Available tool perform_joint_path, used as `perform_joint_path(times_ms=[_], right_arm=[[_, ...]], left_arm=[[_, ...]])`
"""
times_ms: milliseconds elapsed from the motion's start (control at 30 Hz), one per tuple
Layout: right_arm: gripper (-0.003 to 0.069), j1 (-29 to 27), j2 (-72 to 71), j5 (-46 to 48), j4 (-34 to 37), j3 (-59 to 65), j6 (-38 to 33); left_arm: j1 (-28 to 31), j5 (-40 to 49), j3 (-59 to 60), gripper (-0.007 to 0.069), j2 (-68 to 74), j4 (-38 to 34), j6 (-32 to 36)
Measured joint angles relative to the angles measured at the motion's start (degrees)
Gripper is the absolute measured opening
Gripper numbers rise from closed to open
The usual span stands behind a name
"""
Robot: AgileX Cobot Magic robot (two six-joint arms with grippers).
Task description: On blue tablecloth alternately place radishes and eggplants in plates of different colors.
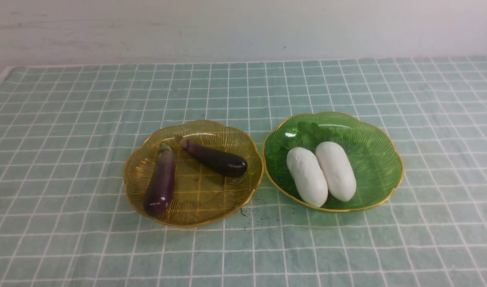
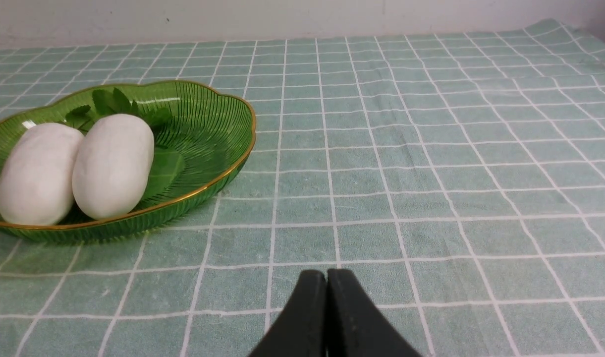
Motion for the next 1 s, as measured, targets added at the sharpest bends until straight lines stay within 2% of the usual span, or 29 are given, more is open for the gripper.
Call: perform_joint_path(times_ms=[1000], right_arm=[[-0.0015,0.0,0.0,0.0,0.0,0.0,0.9]], left_arm=[[0.1,0.0,0.0,-0.0007,0.0,0.0,0.0]])
